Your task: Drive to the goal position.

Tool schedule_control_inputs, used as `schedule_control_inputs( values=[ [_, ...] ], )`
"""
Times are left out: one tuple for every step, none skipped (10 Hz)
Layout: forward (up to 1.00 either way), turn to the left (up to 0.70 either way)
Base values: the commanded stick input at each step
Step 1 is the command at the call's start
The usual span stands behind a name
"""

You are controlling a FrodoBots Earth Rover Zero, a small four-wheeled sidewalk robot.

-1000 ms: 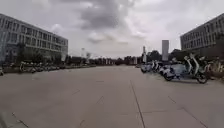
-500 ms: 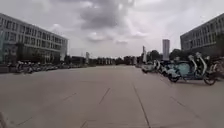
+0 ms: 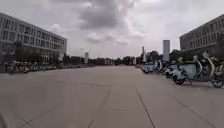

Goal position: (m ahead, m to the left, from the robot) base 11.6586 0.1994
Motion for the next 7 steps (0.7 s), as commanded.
schedule_control_inputs(
  values=[
    [0.7,0.0],
    [0.7,0.0],
    [0.7,0.0],
    [0.7,0.0],
    [0.7,0.0],
    [0.7,0.0],
    [0.7,0.0]
  ],
)
